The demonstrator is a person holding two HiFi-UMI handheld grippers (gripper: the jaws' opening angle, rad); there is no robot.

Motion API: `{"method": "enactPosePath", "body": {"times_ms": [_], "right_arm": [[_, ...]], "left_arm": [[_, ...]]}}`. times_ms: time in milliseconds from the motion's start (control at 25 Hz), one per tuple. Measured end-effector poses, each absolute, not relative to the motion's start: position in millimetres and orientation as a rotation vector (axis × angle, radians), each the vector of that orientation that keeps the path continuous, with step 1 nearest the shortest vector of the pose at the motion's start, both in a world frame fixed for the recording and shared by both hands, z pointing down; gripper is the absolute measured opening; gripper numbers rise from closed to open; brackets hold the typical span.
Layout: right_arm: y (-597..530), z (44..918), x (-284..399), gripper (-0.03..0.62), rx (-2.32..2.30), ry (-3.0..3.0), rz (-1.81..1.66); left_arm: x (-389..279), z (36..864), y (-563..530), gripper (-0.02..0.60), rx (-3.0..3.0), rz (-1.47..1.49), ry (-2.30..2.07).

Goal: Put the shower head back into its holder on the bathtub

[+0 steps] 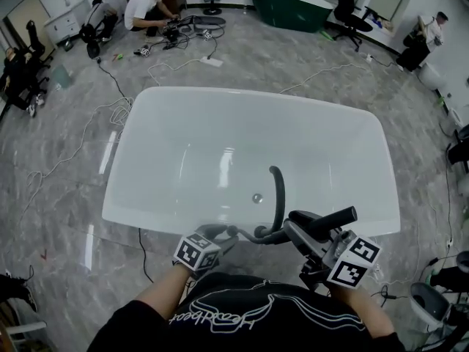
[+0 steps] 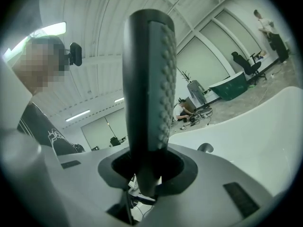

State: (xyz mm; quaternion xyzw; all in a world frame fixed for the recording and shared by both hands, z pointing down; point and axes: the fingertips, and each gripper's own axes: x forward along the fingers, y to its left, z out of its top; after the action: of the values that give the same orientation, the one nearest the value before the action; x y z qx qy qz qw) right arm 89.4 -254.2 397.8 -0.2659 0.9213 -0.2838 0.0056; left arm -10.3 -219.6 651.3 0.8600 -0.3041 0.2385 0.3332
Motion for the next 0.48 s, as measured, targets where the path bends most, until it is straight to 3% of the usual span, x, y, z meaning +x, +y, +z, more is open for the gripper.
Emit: {"method": "enactPosePath", "body": {"times_ms": [320, 480], "right_arm": [[-251, 430, 47, 0.103, -0.93, 3.039, -0.749], [-247, 445, 13, 0.103, -0.986, 3.151, -0.626]], "left_arm": [[-49, 583, -196, 0.177, 2.247, 0.413, -0.829], [-80, 544, -192, 0.099, 2.292, 0.323, -0.837]]}}
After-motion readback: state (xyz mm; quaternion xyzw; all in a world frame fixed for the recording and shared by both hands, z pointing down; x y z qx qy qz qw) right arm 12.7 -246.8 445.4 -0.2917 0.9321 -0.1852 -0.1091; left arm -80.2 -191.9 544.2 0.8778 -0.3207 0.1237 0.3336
